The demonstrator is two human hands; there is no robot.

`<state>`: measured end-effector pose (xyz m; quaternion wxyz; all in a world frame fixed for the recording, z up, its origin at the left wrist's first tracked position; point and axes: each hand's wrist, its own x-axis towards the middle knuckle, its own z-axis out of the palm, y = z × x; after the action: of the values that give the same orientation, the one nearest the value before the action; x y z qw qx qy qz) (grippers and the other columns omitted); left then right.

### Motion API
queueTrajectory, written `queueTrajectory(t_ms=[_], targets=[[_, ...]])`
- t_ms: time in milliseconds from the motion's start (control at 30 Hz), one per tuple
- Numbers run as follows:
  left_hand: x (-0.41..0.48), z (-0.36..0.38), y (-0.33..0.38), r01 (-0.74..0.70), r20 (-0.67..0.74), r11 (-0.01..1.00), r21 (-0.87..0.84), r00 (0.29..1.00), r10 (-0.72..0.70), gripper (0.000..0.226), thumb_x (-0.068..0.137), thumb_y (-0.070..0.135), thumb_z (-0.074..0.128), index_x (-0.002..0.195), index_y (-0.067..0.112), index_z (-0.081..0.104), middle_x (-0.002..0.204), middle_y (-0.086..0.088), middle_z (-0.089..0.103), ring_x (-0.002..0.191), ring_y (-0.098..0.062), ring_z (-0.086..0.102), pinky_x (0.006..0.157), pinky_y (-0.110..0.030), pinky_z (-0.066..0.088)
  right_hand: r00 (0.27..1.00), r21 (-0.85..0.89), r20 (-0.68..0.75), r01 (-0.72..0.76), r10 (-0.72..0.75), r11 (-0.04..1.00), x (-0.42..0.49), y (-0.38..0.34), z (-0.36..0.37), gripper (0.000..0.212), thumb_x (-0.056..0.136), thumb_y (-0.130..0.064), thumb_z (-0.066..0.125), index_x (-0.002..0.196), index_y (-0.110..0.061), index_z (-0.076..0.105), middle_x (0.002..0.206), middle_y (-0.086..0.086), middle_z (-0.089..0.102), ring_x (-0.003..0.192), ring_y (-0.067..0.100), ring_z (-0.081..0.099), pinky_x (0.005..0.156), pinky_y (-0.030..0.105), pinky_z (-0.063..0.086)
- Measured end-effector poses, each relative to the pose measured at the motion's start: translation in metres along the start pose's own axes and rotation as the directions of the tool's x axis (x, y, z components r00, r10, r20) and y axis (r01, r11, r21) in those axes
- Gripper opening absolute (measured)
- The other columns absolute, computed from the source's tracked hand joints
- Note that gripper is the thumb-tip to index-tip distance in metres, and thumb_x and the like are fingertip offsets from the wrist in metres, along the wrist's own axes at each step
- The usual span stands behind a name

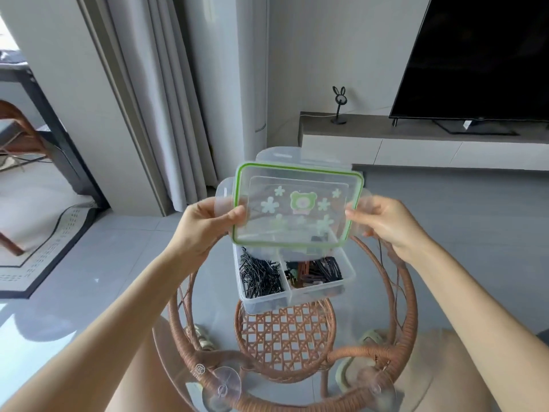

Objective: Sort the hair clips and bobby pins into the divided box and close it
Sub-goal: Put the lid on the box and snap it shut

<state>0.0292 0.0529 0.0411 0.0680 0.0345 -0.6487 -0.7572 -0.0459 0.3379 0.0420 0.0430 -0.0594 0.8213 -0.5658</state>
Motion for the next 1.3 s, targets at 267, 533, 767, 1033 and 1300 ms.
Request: queueTrajectory(t_ms=[267, 533, 767, 1033, 1300], targets=[[-0.002, -0.016, -0.011, -0.147, -0.04, 0.664, 0.733, 0.965, 0.259, 0.03, 0.066, 0.023, 0.077, 0.093, 0.035, 0.071, 0.086, 0.004, 0.06, 0.075, -0.011, 0.054, 0.071, -0.021, 0.047, 0.886, -0.453, -0.148, 0.333, -0.438, 0.827, 0.009, 0.028, 0.009, 0.03, 0.083, -0.008, 0.063, 0.111, -0.019, 0.066, 0.084, 0.003, 0.06, 0.065, 0.005, 0.052, 0.061, 0.015, 0.037], [-0.02, -0.025, -0.034, 0.192, -0.16, 0.794, 0.577, 0.98, -0.121, 0.032, 0.074, -0.005, 0.067, 0.091, 0.022, 0.07, 0.096, -0.014, 0.071, 0.076, -0.019, 0.067, 0.083, -0.03, 0.055, 0.857, -0.426, -0.022, 0.458, -0.515, 0.78, -0.004, 0.075, 0.019, 0.048, 0.079, 0.02, 0.05, 0.118, -0.005, 0.061, 0.106, 0.007, 0.06, 0.087, 0.001, 0.051, 0.074, -0.001, 0.031], [-0.031, -0.025, -0.042, 0.423, -0.154, 0.9, 0.107, 0.901, -0.405, 0.022, 0.083, 0.015, 0.065, 0.098, 0.0, 0.061, 0.067, -0.007, 0.059, 0.06, -0.017, 0.059, 0.057, -0.022, 0.057, 0.872, -0.481, 0.06, 0.452, -0.486, 0.752, -0.009, 0.092, 0.011, 0.054, 0.072, 0.027, 0.048, 0.111, -0.006, 0.065, 0.121, 0.012, 0.06, 0.106, 0.0, 0.048, 0.088, -0.004, 0.032], [-0.029, -0.013, -0.055, 0.493, -0.17, 0.83, 0.261, 0.87, -0.463, 0.021, 0.076, 0.021, 0.073, 0.075, 0.006, 0.059, 0.074, -0.008, 0.063, 0.07, -0.018, 0.06, 0.066, -0.026, 0.054, 0.949, -0.327, 0.029, 0.306, -0.314, 0.894, -0.013, 0.083, 0.009, 0.044, 0.085, 0.014, 0.04, 0.104, -0.012, 0.07, 0.124, 0.0, 0.061, 0.12, 0.014, 0.051, 0.104, 0.029, 0.038], [-0.028, -0.013, -0.055, 0.5, -0.195, 0.855, 0.137, 0.86, -0.472, 0.015, 0.076, 0.008, 0.071, 0.07, 0.0, 0.059, 0.059, -0.004, 0.068, 0.062, -0.014, 0.067, 0.063, -0.022, 0.059, 0.973, -0.212, -0.015, 0.221, -0.23, 0.952, -0.019, 0.071, 0.02, 0.024, 0.086, -0.009, 0.06, 0.109, -0.006, 0.067, 0.124, 0.003, 0.061, 0.111, 0.009, 0.054, 0.08, -0.004, 0.038]])
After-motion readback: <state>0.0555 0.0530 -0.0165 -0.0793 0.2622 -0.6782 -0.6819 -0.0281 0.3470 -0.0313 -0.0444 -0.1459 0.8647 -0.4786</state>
